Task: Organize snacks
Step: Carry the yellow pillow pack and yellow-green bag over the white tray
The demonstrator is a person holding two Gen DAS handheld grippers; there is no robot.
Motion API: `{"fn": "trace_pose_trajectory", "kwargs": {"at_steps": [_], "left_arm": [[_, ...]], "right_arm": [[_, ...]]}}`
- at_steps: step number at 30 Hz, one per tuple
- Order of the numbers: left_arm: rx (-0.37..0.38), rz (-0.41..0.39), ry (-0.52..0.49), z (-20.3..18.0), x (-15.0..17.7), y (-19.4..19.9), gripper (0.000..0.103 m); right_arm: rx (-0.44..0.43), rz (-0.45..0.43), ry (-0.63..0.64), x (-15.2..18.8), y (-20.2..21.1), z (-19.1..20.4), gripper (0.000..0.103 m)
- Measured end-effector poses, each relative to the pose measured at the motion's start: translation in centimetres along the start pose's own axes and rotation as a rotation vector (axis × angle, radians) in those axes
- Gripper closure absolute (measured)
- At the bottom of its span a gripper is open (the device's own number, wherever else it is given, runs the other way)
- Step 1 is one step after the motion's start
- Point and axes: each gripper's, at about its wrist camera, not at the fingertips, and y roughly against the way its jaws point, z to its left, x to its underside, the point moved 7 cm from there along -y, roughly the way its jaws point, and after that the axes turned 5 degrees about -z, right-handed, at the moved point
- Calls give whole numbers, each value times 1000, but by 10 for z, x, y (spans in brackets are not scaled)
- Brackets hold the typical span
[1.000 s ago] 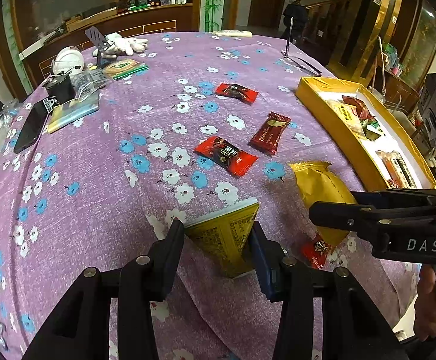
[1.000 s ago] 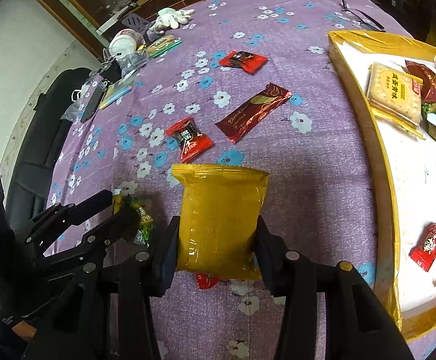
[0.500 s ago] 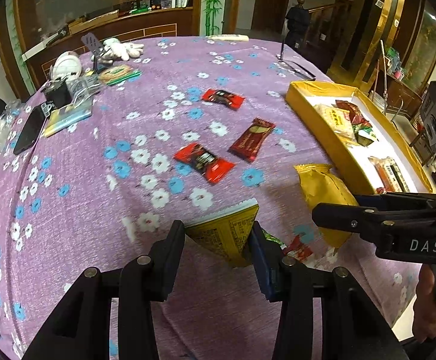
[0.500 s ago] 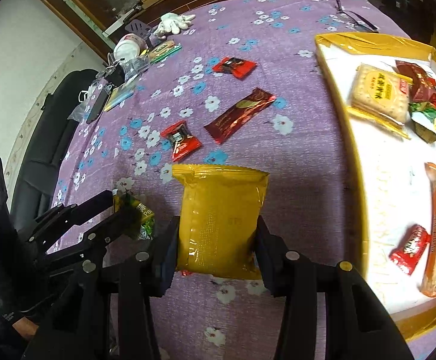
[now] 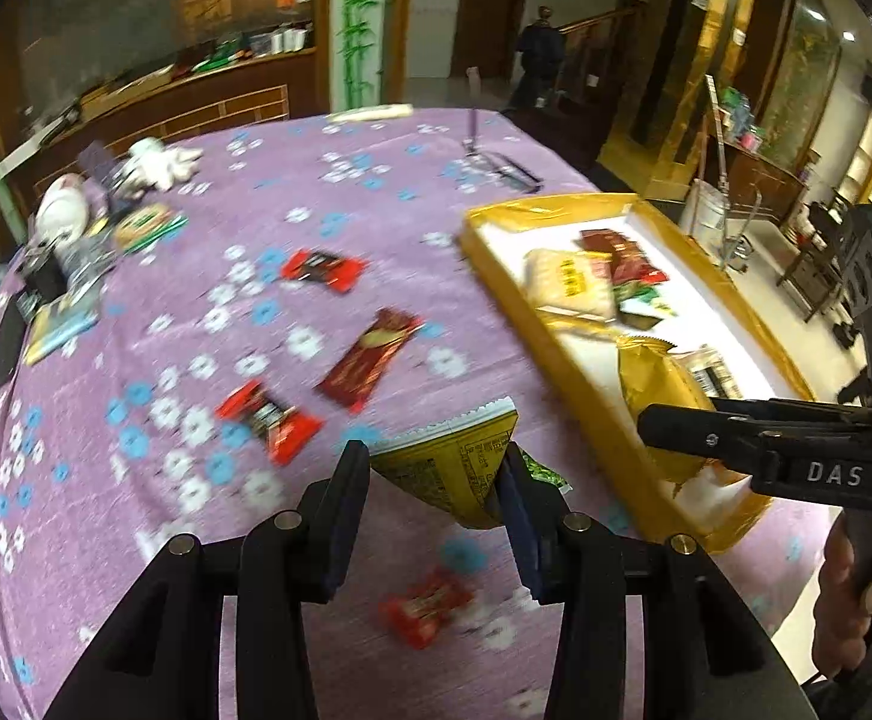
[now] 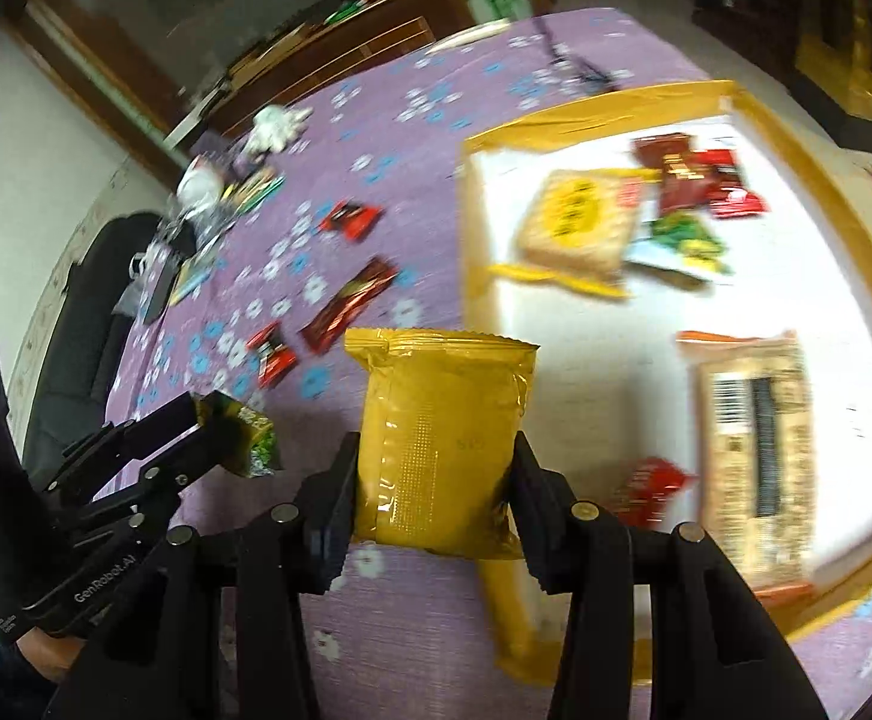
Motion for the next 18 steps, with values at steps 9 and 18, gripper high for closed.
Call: {"fn": "trace_pose_trajectory", "kwargs": {"at_steps": [9, 18], "left_arm": [[59, 1, -83, -56, -19, -12, 58], [117, 22, -137, -110, -33, -36, 58]], "right_arm": [[43, -33, -76, -4, 21, -49, 58], [88, -60, -142, -11, 38, -99, 58]]}}
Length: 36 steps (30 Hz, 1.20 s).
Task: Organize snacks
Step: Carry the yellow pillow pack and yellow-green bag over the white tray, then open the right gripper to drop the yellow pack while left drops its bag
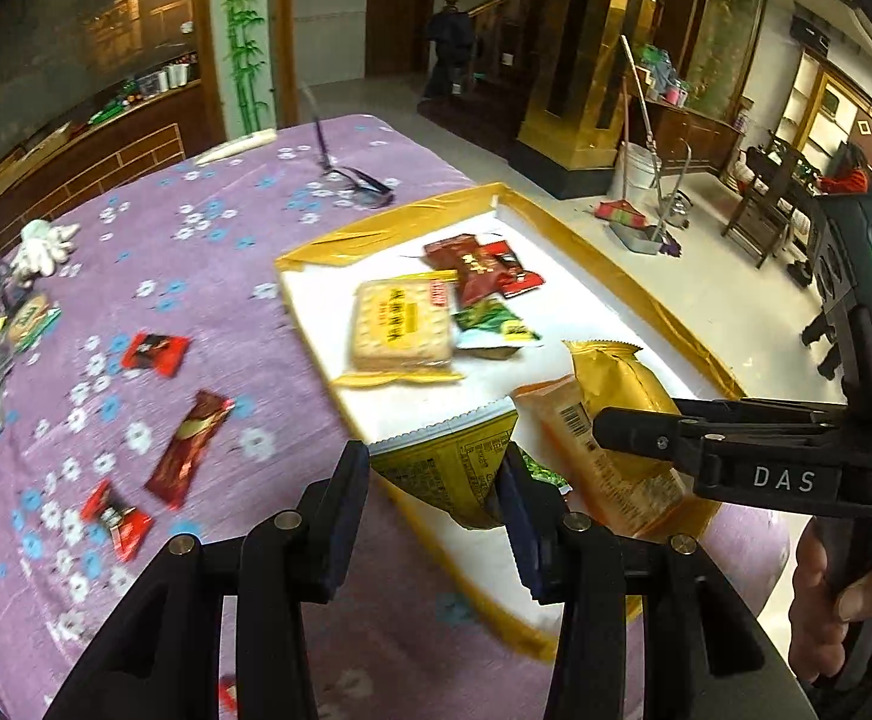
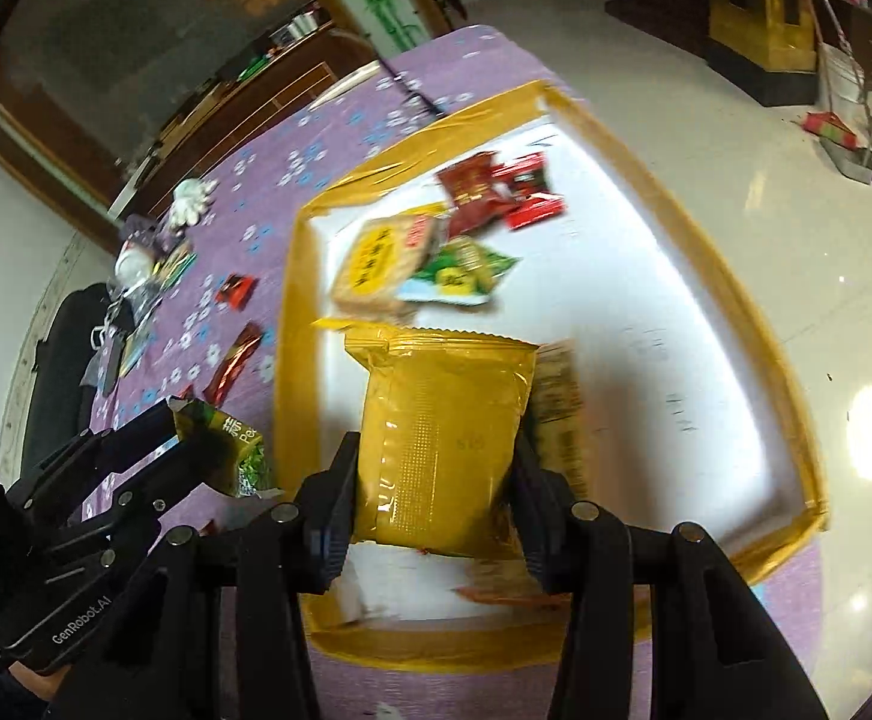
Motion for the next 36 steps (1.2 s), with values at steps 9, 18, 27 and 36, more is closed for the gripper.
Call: {"fn": "trace_pose_trajectory", "kwargs": {"at_steps": [9, 18, 27, 36], "left_arm": [[6, 31, -16, -23, -4, -31, 58], [-31, 56, -38, -23, -5, -55, 58], [-38, 65, -44, -20, -8, -69, 58], [-29, 80, -53, -21, -6, -79, 58]], "right_arm": [[24, -9, -1, -17, 3, -26, 58], [33, 11, 29, -35, -20, -35, 58], [73, 33, 68, -56, -52, -38, 58], [101, 47, 89, -67, -72, -37, 59]]}}
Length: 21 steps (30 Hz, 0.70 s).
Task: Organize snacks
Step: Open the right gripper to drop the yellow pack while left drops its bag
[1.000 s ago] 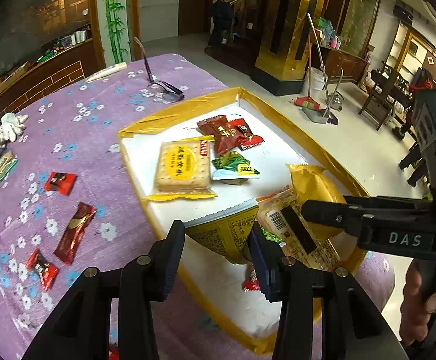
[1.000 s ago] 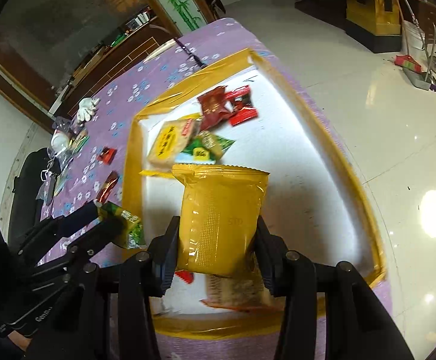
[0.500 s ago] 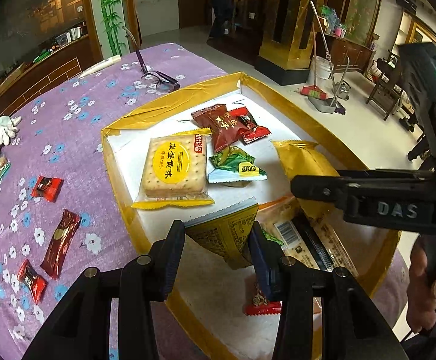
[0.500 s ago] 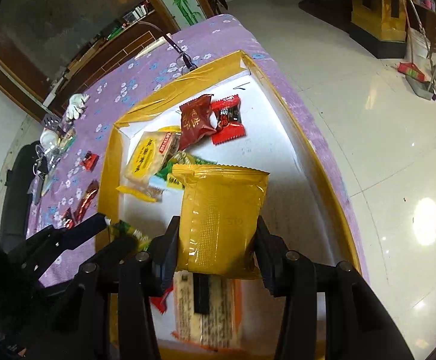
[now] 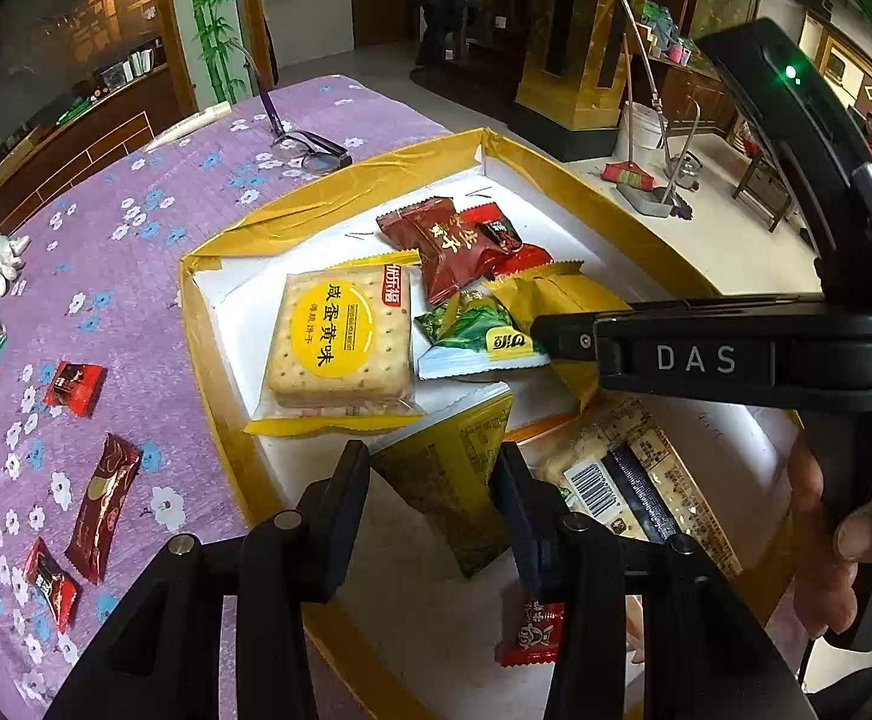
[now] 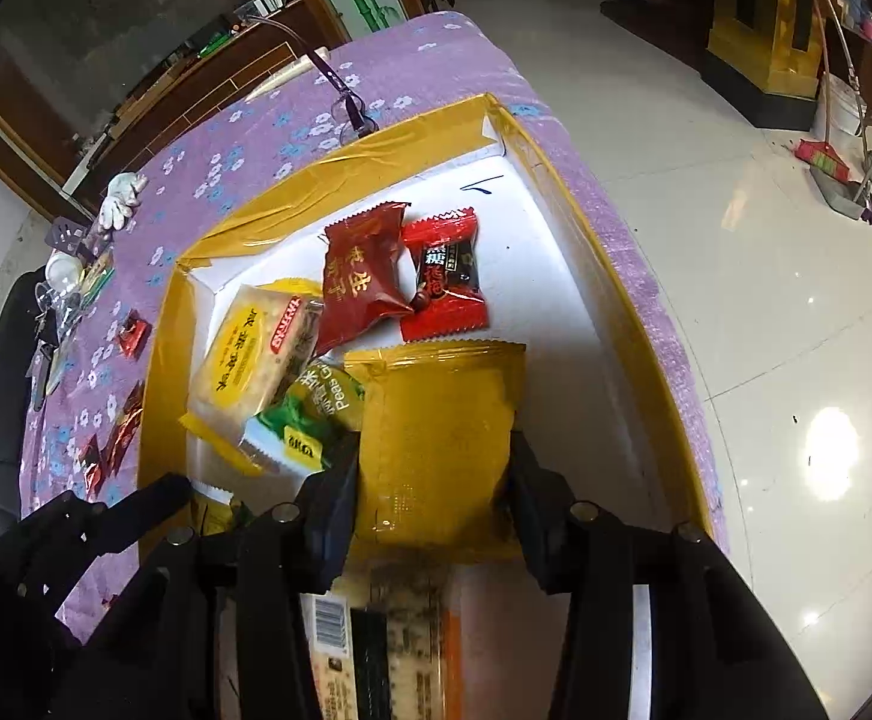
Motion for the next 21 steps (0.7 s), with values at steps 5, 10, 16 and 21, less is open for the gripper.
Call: {"fn": "trace_pose_trajectory", "kwargs": {"at_steps": [5, 10, 16, 21], "left_arm": [[6, -2, -7, -1, 1, -2, 58], [17, 4, 0, -1, 0, -4, 58], [41, 13, 6, -1, 2, -1, 52], [50, 1, -1, -2, 3, 7, 47]], "right_arm": [[15, 2, 16, 1, -1, 2, 58], [24, -8, 6, 2, 7, 1, 58], [29, -38, -13, 5, 25, 1, 58], [28, -69, -35, 10, 42, 2, 57]]}}
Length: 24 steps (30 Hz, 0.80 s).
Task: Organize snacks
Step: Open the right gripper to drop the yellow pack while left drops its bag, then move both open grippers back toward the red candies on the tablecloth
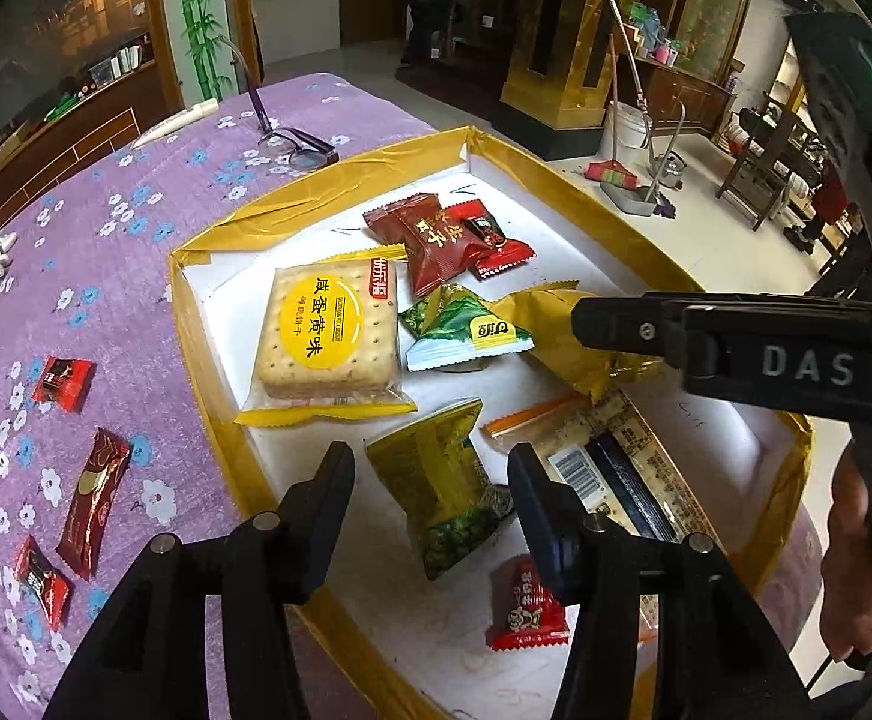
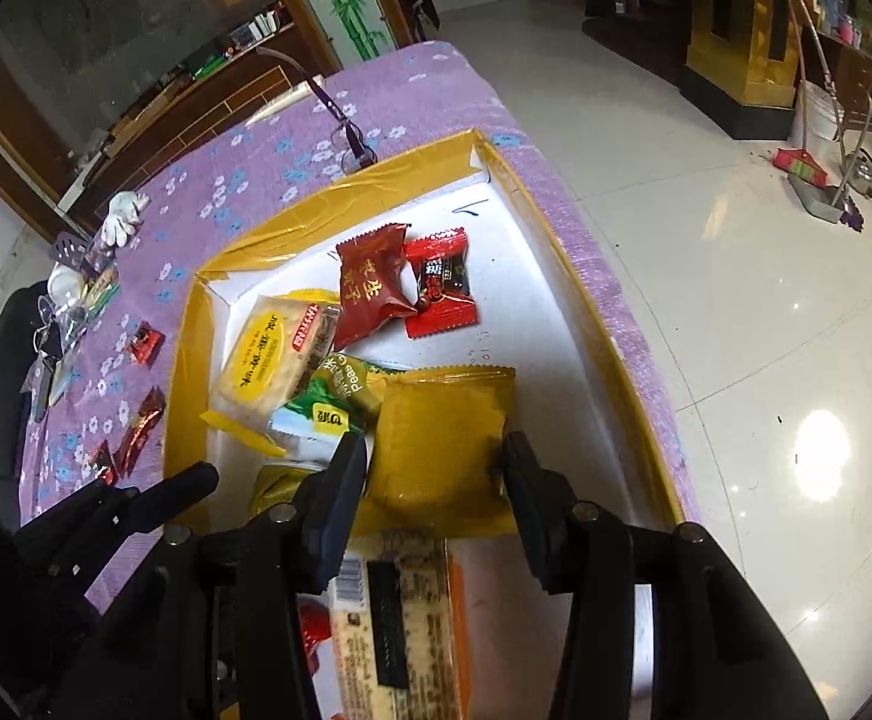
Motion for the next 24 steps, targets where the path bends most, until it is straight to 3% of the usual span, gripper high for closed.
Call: {"fn": "trace_pose_trajectory", "kwargs": {"at_steps": [14, 24], "left_arm": [[1, -59, 22, 20, 5, 42, 47], [-67, -86, 160, 89, 30, 78, 47]], "right_arm": [[-62, -20, -23, 21, 31, 40, 57], [-119, 6, 40, 34, 27, 96, 57]]}}
